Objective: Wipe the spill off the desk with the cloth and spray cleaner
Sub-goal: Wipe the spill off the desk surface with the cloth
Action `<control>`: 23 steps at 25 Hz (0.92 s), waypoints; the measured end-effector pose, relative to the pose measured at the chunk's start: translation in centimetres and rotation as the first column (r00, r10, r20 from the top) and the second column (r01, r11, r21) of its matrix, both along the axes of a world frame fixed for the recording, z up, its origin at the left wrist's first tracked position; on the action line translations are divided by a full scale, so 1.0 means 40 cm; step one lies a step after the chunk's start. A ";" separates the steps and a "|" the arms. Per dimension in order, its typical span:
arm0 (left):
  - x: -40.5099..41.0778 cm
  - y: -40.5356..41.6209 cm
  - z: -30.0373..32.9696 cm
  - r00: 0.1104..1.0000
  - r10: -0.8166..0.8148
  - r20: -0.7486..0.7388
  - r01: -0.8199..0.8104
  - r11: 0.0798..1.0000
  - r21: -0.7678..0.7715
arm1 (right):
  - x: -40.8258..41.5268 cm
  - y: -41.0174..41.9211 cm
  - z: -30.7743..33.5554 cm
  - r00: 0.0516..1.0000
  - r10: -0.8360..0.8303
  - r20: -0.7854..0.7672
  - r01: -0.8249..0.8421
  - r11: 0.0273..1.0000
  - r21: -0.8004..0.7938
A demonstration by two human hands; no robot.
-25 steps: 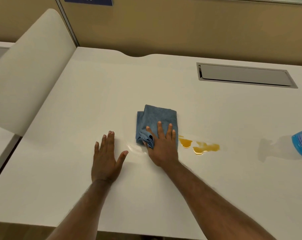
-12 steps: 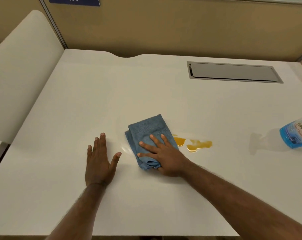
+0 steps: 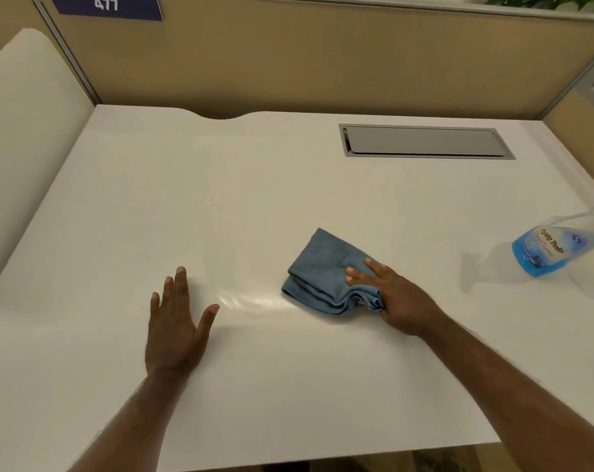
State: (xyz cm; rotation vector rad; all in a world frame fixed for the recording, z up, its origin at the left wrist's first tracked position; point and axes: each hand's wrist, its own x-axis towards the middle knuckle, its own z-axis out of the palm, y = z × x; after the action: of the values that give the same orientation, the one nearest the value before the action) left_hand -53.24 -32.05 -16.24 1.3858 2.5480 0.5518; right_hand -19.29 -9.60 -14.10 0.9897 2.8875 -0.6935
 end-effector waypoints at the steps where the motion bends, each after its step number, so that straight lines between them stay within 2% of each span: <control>1: 0.012 0.016 -0.003 1.000 -0.030 0.007 0.030 0.999 -0.010 | 0.046 0.007 0.002 0.998 -0.055 -0.009 0.055 0.998 -0.001; 4: 0.013 0.019 -0.002 1.000 -0.014 0.007 0.014 1.000 -0.007 | 0.125 0.014 0.008 0.984 -0.170 -0.054 0.170 0.985 -0.005; 6: 0.011 0.014 -0.003 1.000 -0.012 0.000 0.012 1.000 -0.008 | 0.173 0.000 0.011 0.937 -0.330 -0.116 0.329 0.944 -0.030; 10: 0.009 0.017 -0.004 1.000 -0.016 -0.004 0.016 1.000 -0.017 | 0.186 -0.077 -0.021 0.746 -0.655 -0.122 0.655 0.754 -0.043; 13: 0.010 0.016 -0.004 1.000 -0.011 -0.001 0.011 1.000 -0.009 | 0.068 -0.146 -0.050 0.561 -0.809 -0.177 0.819 0.573 -0.023; 14: 0.010 0.016 -0.003 1.000 -0.011 0.001 0.011 1.000 -0.007 | 0.017 -0.167 -0.052 0.532 -0.822 -0.203 0.840 0.542 0.007; 17: 0.010 0.017 -0.003 1.000 -0.011 -0.001 0.011 1.000 -0.009 | -0.124 -0.192 -0.042 0.577 -0.797 -0.176 0.815 0.577 0.059; 21: 0.007 0.018 -0.003 1.000 -0.020 0.004 0.020 1.000 -0.017 | -0.272 -0.177 -0.047 0.778 -0.628 -0.010 0.623 0.770 0.137; 23: 0.010 0.018 0.000 1.000 -0.015 0.014 0.015 1.000 -0.017 | -0.319 -0.165 -0.051 0.846 -0.532 0.047 0.519 0.840 0.157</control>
State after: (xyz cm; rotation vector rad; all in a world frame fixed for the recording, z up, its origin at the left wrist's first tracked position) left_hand -52.82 -31.32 -16.25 1.3891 2.5237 0.5332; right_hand -32.04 -16.21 -16.14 1.8208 2.6124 -0.4377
